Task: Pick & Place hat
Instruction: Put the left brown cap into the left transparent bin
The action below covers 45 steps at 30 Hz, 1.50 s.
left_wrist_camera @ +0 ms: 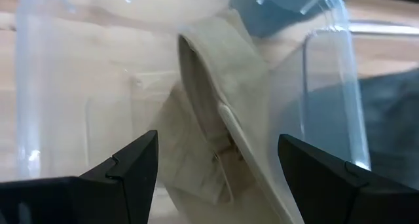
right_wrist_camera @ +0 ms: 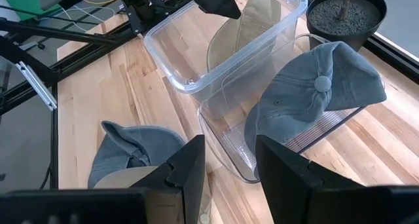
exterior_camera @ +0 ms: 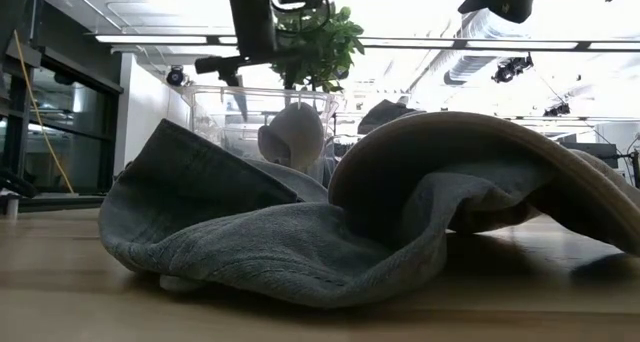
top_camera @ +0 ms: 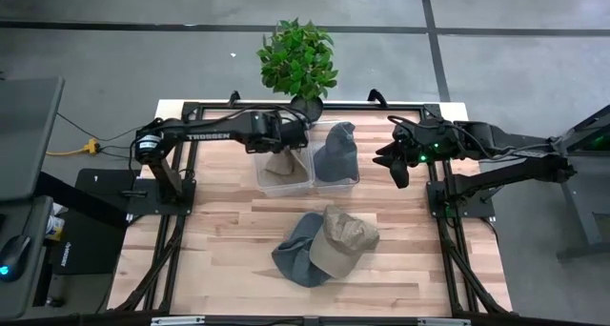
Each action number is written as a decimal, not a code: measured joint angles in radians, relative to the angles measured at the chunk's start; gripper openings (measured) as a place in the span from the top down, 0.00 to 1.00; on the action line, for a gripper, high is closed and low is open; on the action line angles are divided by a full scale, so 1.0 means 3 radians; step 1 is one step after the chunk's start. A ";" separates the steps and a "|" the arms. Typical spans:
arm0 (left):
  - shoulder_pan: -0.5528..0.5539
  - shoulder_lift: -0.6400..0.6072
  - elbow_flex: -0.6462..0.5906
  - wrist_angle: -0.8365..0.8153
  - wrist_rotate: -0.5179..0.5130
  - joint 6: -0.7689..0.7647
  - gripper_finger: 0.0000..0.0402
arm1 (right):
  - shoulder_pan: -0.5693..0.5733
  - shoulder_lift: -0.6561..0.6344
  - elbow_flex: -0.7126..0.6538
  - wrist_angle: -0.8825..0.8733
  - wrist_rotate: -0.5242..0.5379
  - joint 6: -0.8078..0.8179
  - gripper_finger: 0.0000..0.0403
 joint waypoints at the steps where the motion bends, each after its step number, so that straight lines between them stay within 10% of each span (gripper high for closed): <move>1: -0.0005 0.0000 -0.0020 0.0004 -0.0044 -0.0016 0.33 | 0.0000 0.0000 0.0000 0.0000 0.0000 0.0000 0.68; 38: -0.0004 0.0451 -0.0256 0.0616 -0.0488 -0.0011 0.33 | 0.0001 0.0001 0.0000 0.0158 -0.0005 0.0015 0.68; 45: -0.0005 0.0474 -0.0263 0.0710 -0.0234 0.0093 0.54 | 0.0000 0.0001 0.0000 0.0159 0.0000 0.0015 0.68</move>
